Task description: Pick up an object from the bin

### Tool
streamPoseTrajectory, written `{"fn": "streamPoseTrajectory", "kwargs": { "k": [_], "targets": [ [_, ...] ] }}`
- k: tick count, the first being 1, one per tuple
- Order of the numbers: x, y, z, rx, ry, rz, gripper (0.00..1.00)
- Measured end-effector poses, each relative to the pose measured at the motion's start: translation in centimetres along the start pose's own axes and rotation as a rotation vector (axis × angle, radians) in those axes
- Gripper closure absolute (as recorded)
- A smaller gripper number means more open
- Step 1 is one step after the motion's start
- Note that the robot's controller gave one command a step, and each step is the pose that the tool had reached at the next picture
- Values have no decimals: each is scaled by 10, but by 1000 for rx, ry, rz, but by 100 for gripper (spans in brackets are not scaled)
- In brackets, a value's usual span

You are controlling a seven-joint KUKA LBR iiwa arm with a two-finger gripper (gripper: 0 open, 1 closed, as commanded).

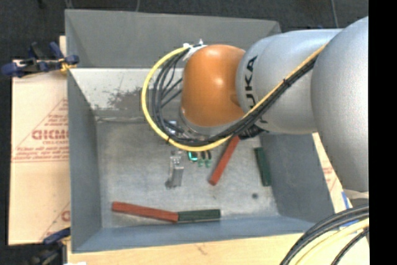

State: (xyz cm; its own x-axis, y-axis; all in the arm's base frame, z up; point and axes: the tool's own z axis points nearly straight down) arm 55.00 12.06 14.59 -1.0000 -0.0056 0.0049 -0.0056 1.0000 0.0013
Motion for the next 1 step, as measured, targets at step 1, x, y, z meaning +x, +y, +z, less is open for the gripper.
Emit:
{"fn": "streamPoseTrajectory", "kwargs": {
  "k": [1],
  "targets": [
    [61,35,80,1,2,-21,0]
  ]
}}
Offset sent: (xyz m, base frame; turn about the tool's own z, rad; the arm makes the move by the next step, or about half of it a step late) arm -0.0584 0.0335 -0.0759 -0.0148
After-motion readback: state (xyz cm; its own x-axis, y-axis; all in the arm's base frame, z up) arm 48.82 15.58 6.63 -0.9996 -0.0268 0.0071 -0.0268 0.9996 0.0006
